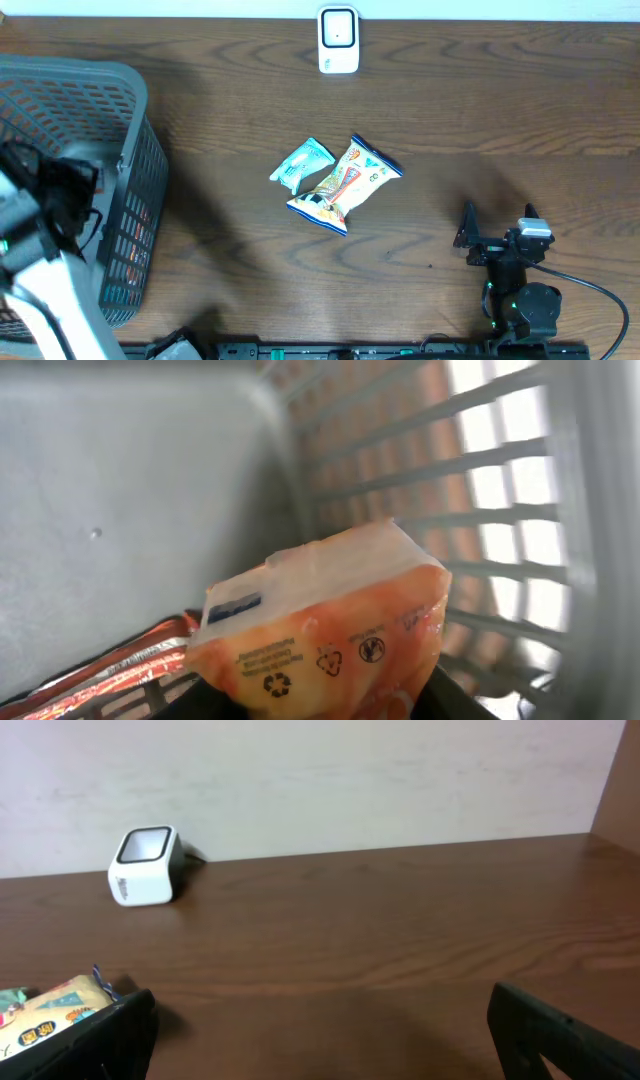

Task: Scan the item barcode
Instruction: 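Lift the orange packet out and drop it near the other items, then move the left gripper back into the basket toward the Listerine bottle, then lower the left gripper and grasp the teal Listerine bottle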

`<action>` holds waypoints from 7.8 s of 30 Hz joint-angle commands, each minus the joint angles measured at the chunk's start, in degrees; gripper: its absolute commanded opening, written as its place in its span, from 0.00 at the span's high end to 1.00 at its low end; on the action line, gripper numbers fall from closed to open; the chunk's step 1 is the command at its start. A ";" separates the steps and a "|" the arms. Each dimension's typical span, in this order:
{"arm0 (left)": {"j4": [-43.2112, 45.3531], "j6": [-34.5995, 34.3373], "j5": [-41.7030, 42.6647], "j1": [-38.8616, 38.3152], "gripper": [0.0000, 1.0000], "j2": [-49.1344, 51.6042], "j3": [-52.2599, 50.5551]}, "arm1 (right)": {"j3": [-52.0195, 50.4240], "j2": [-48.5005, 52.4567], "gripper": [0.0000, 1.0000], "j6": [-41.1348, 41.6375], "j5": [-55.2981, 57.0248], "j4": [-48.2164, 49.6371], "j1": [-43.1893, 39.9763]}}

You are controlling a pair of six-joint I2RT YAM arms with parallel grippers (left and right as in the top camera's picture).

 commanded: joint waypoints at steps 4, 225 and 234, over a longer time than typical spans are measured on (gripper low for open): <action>-0.13 1.46 0.55 -0.09 0.60 -12.50 0.83 | -0.11 -0.17 0.01 -0.92 -0.11 -0.20 0.28; -6.03 -0.79 -25.27 15.85 0.02 23.78 -16.68 | -0.09 -0.09 0.01 -0.92 -0.11 -0.20 0.28; 1.27 -0.74 -24.85 15.85 0.00 23.93 -21.51 | -0.11 -0.09 0.01 -0.92 -0.11 -0.20 0.28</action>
